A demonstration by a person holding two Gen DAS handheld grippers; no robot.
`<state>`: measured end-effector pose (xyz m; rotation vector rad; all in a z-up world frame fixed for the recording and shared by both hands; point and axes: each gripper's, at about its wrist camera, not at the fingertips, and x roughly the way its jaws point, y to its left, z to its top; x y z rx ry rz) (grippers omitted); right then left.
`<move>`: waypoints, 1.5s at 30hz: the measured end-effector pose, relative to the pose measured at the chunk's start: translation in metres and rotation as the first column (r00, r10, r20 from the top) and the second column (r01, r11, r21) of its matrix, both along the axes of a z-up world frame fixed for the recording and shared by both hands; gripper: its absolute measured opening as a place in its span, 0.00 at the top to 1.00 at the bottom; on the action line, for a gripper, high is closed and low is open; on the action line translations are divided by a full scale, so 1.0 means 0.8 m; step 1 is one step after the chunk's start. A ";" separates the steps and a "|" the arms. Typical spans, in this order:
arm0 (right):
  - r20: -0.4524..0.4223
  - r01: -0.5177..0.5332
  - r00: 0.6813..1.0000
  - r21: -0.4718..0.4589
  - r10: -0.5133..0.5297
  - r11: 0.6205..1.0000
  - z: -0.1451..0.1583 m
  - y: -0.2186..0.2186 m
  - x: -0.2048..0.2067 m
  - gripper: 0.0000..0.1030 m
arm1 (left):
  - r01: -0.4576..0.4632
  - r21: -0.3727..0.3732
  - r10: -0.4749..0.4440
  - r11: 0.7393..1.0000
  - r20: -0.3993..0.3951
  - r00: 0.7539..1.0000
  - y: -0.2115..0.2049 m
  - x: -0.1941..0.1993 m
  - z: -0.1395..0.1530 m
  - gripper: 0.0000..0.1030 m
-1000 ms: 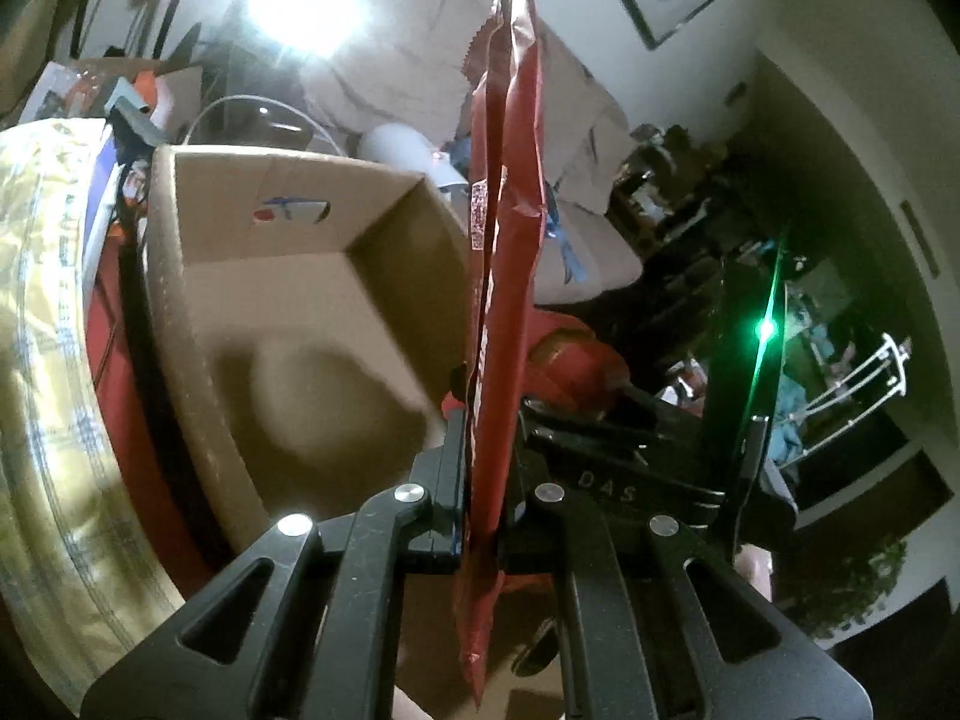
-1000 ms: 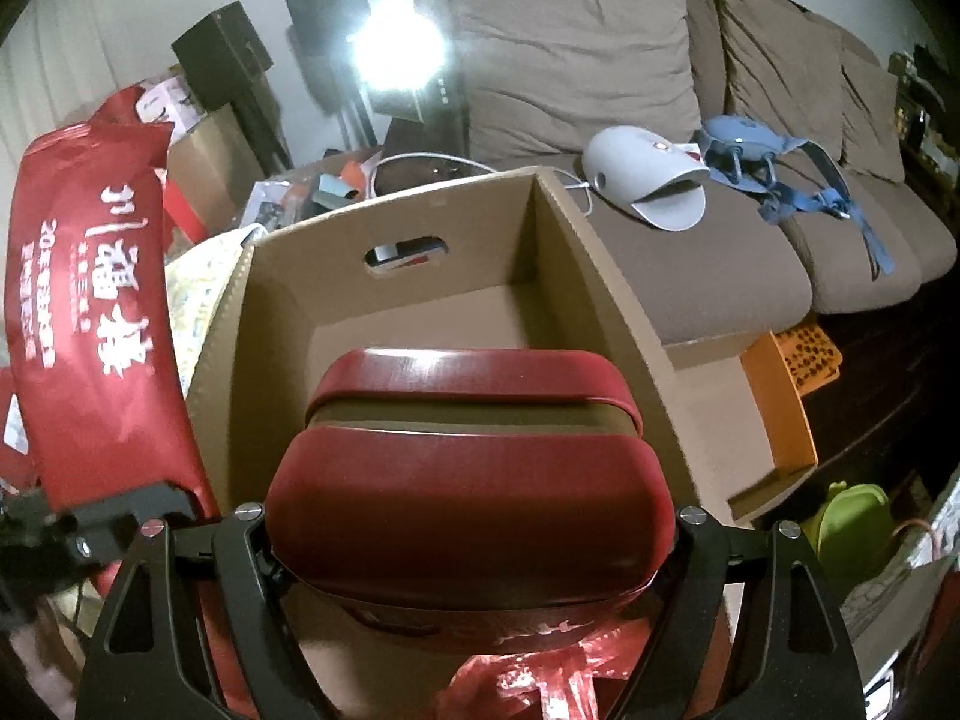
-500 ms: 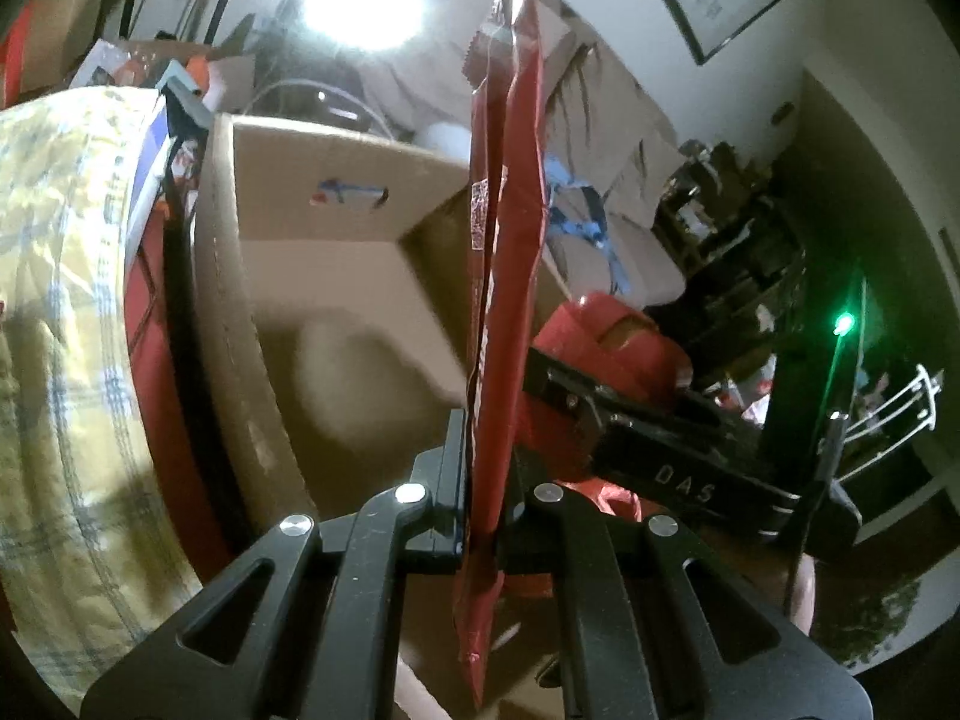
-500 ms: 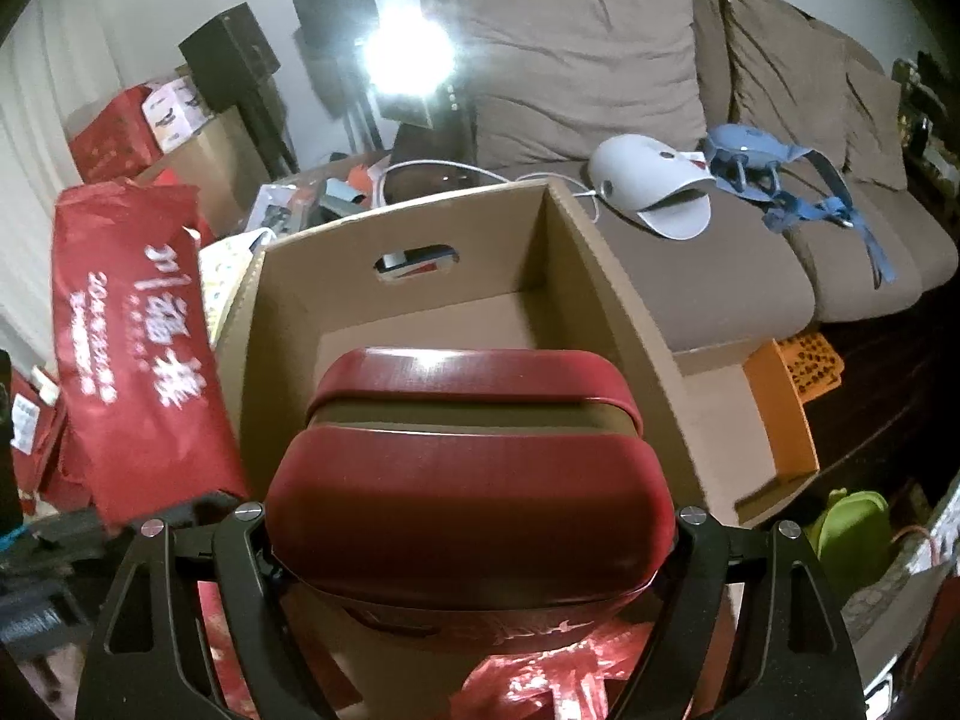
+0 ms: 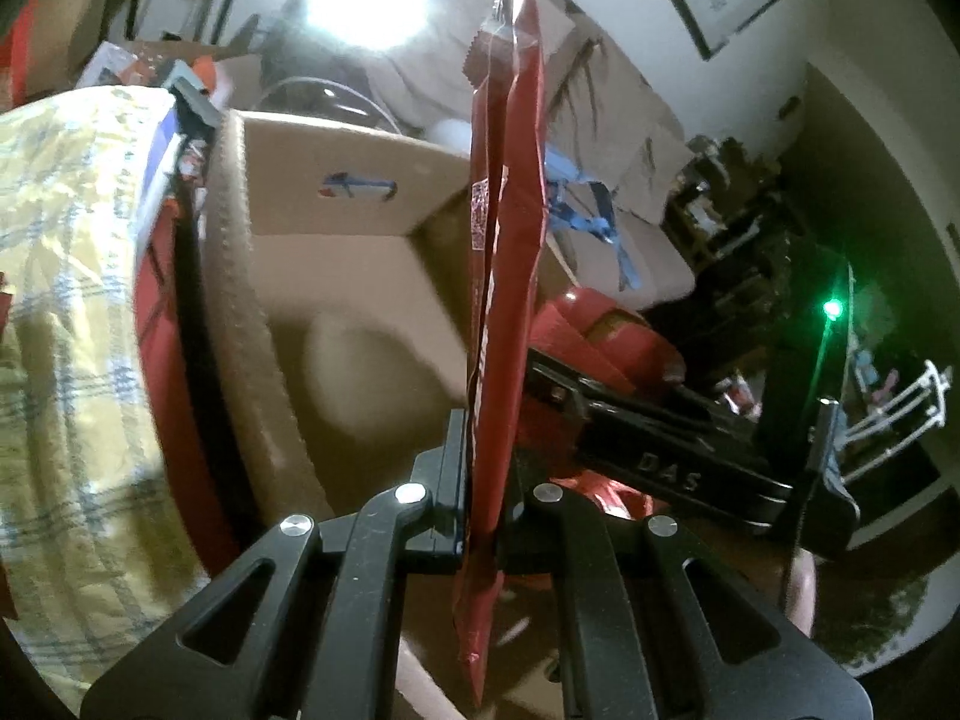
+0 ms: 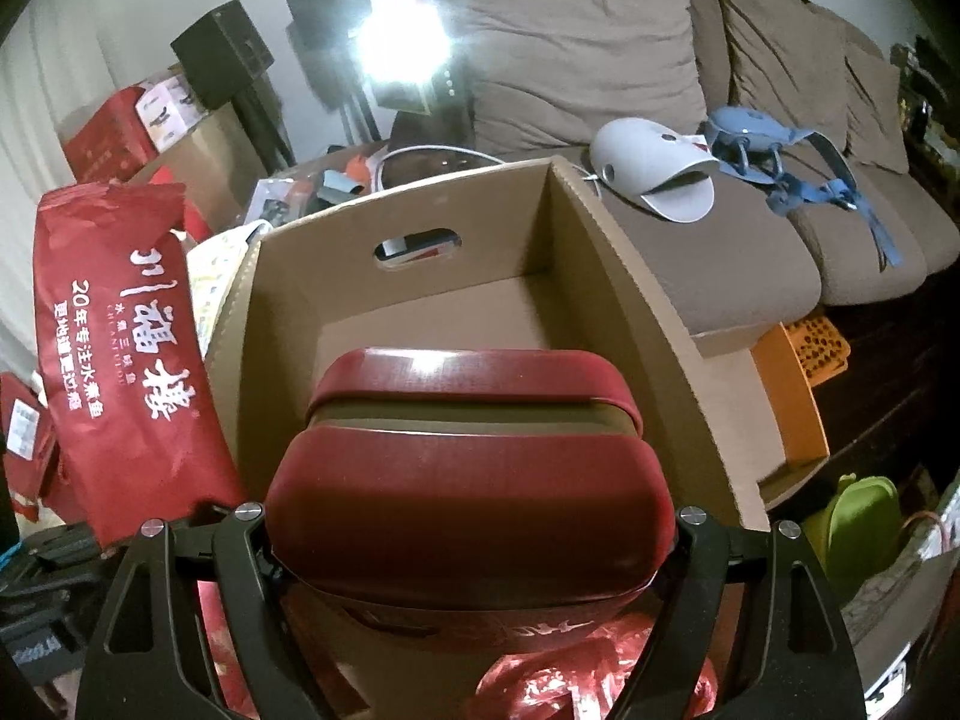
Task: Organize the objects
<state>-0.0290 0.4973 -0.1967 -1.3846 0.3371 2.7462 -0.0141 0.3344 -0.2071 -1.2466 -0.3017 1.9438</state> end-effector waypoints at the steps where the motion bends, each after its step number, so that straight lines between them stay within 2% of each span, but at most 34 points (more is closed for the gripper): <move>1: 0.004 -0.001 1.000 0.002 0.001 1.000 0.000 0.001 0.000 0.20 | -0.015 -0.015 0.015 1.000 -0.023 1.000 -0.001 0.001 0.002 0.94; 3: 0.015 -0.005 1.000 0.012 0.005 1.000 -0.001 0.002 0.000 0.20 | -0.019 -0.031 0.017 0.999 -0.051 0.999 0.001 0.003 0.006 0.94; 12: 0.055 -0.020 0.998 0.007 0.020 1.000 -0.010 0.008 0.000 0.20 | 0.029 -0.027 -0.028 0.999 0.023 0.999 0.005 0.007 -0.009 0.94; 16: 0.072 -0.028 0.997 -0.001 0.028 1.000 -0.015 0.009 0.001 0.20 | 0.033 -0.032 -0.033 0.999 0.028 0.999 0.006 0.011 -0.011 0.94; 20: 0.076 -0.023 0.997 -0.043 0.026 0.999 -0.018 0.015 0.002 0.20 | 0.042 -0.046 -0.041 0.998 0.021 0.999 0.008 0.012 -0.009 0.94; 31: 0.096 -0.030 0.995 -0.021 0.032 0.999 -0.021 0.010 -0.002 0.20 | 0.072 -0.073 -0.071 0.995 0.024 0.997 0.016 0.018 -0.011 0.94; 36: 0.099 -0.061 0.993 -0.024 0.063 0.998 -0.021 0.010 0.001 0.20 | 0.073 -0.125 -0.073 0.989 0.004 0.997 0.018 0.021 -0.011 0.94; 45: 0.116 -0.101 0.988 -0.008 0.101 0.995 -0.023 0.007 0.002 0.20 | 0.072 -0.134 -0.071 0.988 0.013 0.997 0.018 0.024 -0.013 0.94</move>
